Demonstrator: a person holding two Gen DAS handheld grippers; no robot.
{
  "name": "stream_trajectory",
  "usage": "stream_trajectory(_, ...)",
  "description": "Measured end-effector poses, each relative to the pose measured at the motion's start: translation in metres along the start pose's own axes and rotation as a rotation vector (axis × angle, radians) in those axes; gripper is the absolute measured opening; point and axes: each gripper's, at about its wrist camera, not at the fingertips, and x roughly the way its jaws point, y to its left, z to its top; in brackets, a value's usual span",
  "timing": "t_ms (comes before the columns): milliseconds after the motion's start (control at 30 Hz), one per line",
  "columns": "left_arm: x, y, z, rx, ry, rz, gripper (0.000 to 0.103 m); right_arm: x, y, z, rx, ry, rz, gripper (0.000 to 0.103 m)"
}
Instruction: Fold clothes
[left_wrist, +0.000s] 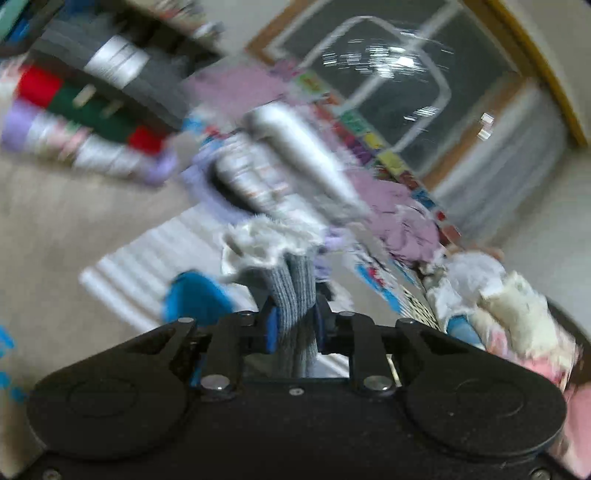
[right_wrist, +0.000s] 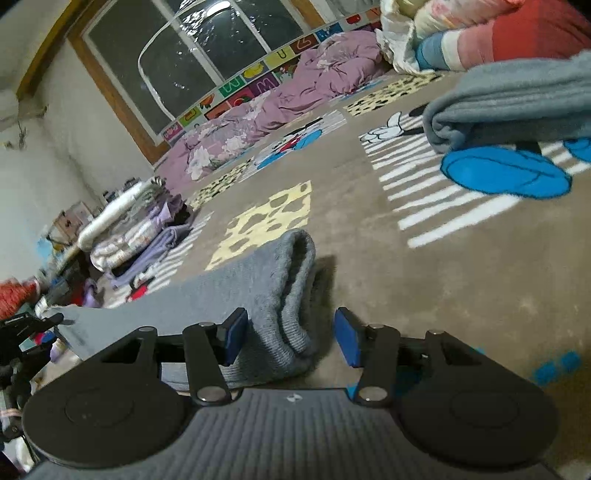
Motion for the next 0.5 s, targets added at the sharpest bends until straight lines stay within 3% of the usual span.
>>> stream_trajectory(267, -0.009, -0.124, -0.045, 0.394, -0.027, -0.072, 0.017, -0.007, -0.041, 0.01, 0.294, -0.045, 0.152, 0.047)
stream_trajectory(500, 0.009, -0.194, -0.107, 0.677, -0.003, -0.088, 0.017, -0.004, -0.05, 0.015, 0.366, -0.063, 0.186, 0.047)
